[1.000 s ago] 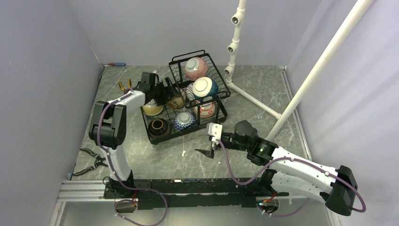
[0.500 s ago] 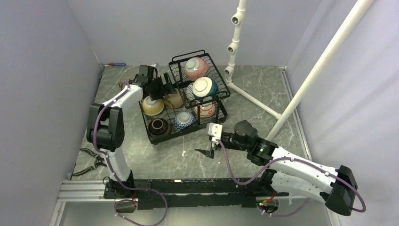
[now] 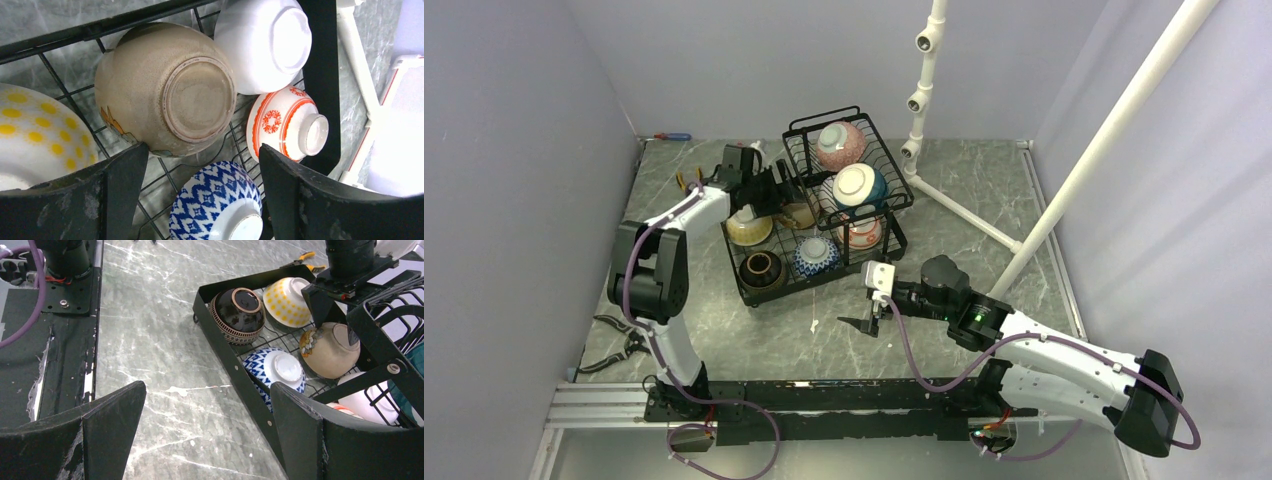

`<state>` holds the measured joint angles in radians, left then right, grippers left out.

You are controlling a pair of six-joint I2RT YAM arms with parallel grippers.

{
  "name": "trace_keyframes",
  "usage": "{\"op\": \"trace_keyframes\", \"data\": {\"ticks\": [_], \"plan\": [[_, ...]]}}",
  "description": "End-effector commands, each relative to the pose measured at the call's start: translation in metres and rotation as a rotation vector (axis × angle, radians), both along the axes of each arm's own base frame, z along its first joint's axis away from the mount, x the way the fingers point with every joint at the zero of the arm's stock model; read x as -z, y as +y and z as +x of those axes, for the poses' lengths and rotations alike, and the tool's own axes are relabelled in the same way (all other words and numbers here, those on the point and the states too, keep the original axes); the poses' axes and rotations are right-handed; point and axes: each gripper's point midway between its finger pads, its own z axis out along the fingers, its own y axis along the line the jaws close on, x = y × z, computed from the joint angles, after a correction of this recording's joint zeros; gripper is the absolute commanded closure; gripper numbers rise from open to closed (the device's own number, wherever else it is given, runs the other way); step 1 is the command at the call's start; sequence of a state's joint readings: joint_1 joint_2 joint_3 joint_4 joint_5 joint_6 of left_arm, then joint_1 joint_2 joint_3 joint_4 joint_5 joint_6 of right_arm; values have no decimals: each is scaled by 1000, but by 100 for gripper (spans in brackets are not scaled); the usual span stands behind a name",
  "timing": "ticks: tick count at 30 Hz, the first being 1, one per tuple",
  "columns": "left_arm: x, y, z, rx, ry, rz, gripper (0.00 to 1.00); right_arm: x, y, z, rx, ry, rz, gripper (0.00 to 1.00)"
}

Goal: Load the bowls into the dish rack
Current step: Turn the bowl upside down on the dish rack, then reset both arms

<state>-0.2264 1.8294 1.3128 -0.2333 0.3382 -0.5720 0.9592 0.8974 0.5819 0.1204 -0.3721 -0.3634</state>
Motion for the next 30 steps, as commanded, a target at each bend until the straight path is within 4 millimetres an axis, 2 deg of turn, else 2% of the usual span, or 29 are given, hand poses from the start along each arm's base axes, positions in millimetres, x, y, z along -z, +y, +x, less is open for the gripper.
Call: {"op": "trace_keyframes", "data": {"ticks": [1,6,11,13,17,24,27,30], "plan": [[-23,-13,6,9,-81,-87,13,-25,2,-1,-7,-38,53,0],[-42,-3,-2,-17,-175,-59,11,-25,-1,-1,4,-37,56,0],[-61,31,-25,-103,-264,23,8,-20,-3,-3,8,-15,57,0],[-71,46,-41,-134,-293,51,6,-16,-4,-4,9,2,58,0],[-78,68,-80,-162,-333,106,6,-7,-8,-9,21,48,64,0],[-93,103,-151,-240,-418,170,6,24,-25,-7,144,190,68,0],[-95,115,-178,-284,-448,177,6,38,-36,-3,235,263,91,0],[-87,132,-199,-355,-461,203,6,48,-46,4,331,319,127,0]]}}
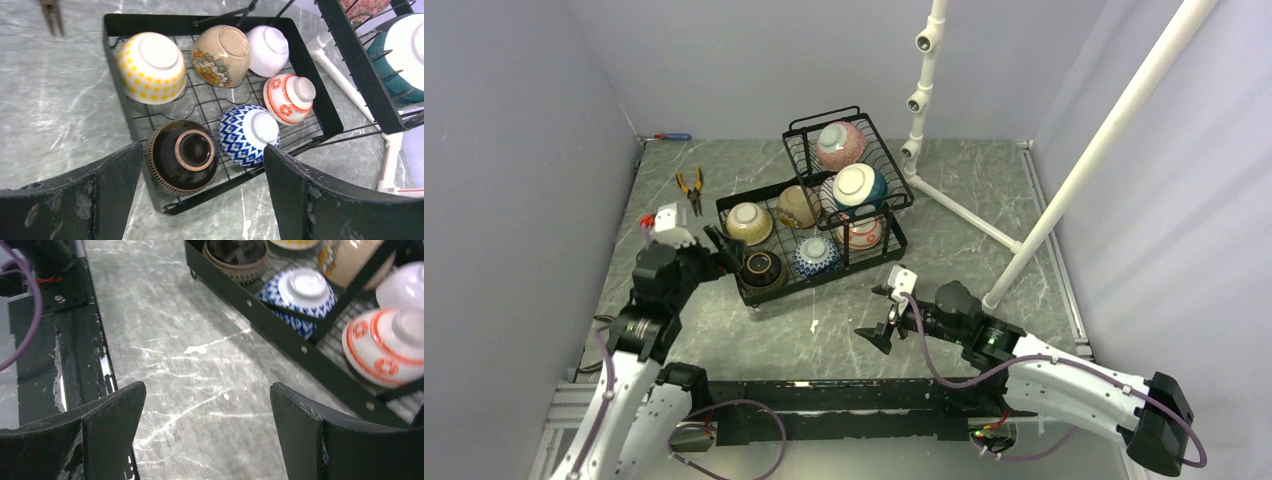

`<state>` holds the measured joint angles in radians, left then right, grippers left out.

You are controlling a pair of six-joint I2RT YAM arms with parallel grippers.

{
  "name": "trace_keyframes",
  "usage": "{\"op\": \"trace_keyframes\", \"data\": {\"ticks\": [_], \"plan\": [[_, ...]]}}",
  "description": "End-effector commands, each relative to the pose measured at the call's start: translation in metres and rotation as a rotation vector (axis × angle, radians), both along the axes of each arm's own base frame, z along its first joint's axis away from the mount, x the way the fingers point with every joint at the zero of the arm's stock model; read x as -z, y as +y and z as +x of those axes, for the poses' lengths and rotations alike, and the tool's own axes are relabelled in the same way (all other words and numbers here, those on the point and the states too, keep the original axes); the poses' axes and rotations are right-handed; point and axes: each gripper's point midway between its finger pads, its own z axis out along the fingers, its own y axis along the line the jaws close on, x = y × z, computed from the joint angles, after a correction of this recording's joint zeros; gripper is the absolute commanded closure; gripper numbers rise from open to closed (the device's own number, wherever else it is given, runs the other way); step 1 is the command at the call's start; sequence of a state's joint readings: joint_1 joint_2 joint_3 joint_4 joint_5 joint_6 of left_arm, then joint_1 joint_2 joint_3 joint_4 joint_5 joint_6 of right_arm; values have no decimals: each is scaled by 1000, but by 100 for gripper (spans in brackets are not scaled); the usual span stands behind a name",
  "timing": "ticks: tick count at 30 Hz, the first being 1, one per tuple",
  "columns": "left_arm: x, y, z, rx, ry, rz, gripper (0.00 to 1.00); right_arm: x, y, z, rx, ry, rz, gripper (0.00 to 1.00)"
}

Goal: Load the bowls into the dish rack
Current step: Reset both arms

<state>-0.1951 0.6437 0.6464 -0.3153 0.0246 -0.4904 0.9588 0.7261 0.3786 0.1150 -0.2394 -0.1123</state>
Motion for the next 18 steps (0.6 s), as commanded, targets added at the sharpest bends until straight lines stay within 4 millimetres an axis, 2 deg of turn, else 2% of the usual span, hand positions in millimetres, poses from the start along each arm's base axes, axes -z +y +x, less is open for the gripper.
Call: {"op": "trace_keyframes", "data": {"ticks": [1,4,7,13,18], "plan": [[22,30,-29,-134,23,41,6,2,-15,16,200,91,97,0],[33,43,-42,-206,12,24,6,4,-26,26,296,102,128,0],[39,47,-49,-218,-43,19,6,5,-39,40,411,96,151,0],[45,53,-44,-232,-129,50,6,2,-49,57,480,22,130,0],[49,57,-37,-235,-113,117,6,2,-58,82,514,76,108,1]]}}
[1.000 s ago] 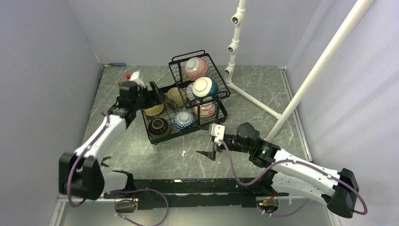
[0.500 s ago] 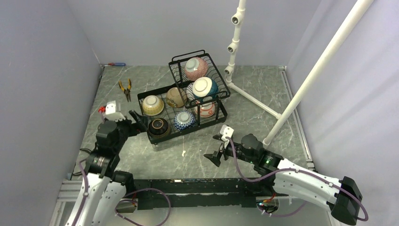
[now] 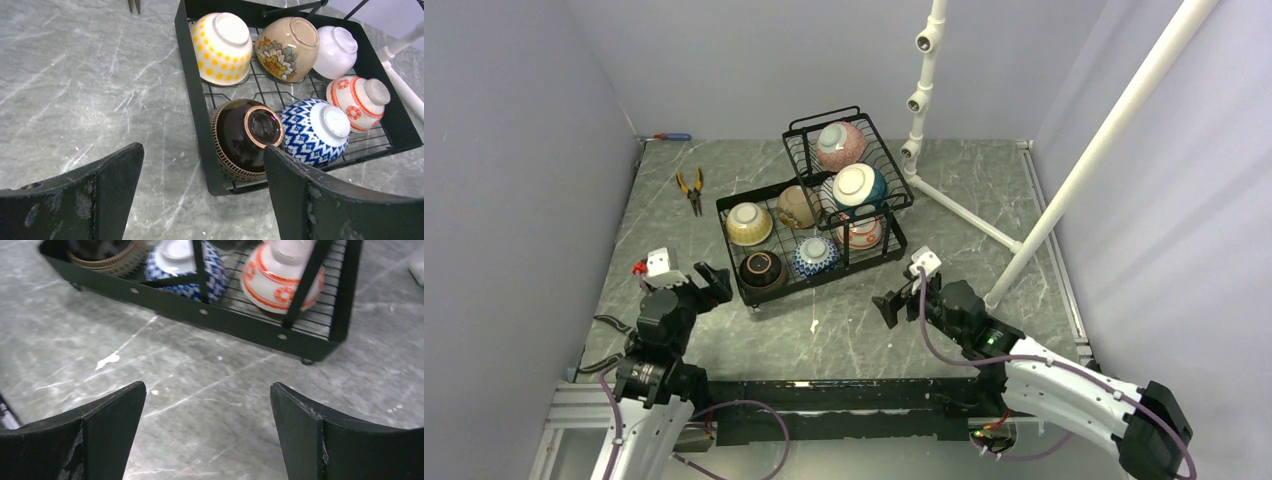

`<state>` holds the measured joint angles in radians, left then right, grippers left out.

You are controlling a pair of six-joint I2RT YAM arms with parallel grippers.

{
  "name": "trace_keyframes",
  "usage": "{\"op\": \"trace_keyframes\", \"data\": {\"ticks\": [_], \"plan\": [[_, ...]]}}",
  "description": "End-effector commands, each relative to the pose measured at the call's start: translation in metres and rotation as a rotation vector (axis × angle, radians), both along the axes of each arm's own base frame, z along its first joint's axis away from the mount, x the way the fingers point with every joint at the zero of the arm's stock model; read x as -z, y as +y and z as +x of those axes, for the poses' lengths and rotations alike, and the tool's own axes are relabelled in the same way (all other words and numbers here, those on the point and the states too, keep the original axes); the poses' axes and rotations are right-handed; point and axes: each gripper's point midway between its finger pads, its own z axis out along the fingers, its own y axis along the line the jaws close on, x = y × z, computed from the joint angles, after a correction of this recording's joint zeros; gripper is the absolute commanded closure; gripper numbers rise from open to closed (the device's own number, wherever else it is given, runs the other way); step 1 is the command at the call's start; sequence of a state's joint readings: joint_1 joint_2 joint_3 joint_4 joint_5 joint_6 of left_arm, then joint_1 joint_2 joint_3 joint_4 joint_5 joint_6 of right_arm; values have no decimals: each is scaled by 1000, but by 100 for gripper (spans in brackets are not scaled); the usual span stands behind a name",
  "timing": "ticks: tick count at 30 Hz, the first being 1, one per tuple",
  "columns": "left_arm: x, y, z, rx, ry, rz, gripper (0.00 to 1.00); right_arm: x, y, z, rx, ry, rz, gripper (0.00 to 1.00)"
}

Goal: Load the bowls into the dish rack
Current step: Reset both arms

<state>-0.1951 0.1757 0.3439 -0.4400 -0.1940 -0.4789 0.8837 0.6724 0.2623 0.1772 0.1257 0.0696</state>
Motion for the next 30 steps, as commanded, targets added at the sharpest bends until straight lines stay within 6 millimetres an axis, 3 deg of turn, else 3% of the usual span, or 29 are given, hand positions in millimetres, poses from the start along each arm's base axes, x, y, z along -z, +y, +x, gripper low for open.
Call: {"op": "trace_keyframes", "data": {"ticks": [1,11,17,22,30], "plan": [[-13,9,14,-29,-45,70,6,-25,-11,33,58,4,74,1],[-8,15,46,-45,-40,195,6,-16,-62,73,255,55,138,1],[2,26,63,-95,-48,275,6,-13,-105,97,431,28,124,1],[14,38,72,-152,-47,342,6,-6,-133,109,517,32,105,1],[32,42,80,-152,-60,414,5,-14,-167,121,622,-44,65,1]]}}
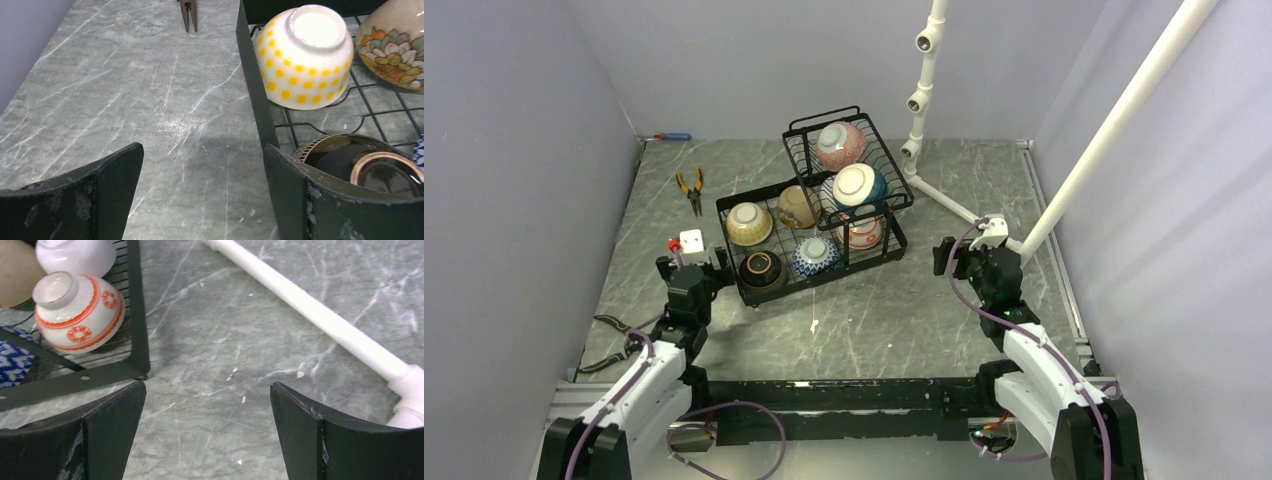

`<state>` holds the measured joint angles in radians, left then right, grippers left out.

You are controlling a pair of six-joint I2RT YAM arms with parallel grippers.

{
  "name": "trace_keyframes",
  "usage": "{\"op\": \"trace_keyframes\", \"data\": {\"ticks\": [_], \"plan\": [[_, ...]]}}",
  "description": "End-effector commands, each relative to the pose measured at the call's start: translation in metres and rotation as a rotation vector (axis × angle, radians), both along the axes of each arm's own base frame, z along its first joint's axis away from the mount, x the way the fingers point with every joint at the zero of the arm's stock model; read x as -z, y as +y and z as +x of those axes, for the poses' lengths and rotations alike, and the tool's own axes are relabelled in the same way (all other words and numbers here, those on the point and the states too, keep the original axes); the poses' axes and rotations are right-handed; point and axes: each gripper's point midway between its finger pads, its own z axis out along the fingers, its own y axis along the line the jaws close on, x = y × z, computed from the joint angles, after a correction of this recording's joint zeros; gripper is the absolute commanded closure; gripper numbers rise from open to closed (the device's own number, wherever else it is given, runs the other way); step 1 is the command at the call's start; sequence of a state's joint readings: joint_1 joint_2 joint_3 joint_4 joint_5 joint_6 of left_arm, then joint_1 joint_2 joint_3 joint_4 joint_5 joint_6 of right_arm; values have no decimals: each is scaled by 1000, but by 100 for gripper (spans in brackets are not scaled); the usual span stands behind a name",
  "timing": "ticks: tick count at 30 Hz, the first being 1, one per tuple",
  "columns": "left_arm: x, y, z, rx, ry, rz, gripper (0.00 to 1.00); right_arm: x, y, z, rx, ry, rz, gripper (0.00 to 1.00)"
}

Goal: Load the bowls into the dish rack
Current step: Reset both arms

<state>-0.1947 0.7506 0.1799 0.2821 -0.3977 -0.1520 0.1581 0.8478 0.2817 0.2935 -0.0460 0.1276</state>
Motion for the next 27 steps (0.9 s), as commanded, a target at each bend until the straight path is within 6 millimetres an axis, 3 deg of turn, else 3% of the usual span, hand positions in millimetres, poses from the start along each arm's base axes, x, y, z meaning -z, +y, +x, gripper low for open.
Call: {"op": "trace_keyframes", "data": {"ticks": [1,12,27], "plan": [[-18,8,13,-24,-104,60,5,-26,-22,17,91,-123,-55,1],[-8,3,34,45,-135,126,5,8,-59,27,228,-158,-170,1],[-6,3,60,109,-202,100,5,-2,-65,45,233,-247,-206,1]]}}
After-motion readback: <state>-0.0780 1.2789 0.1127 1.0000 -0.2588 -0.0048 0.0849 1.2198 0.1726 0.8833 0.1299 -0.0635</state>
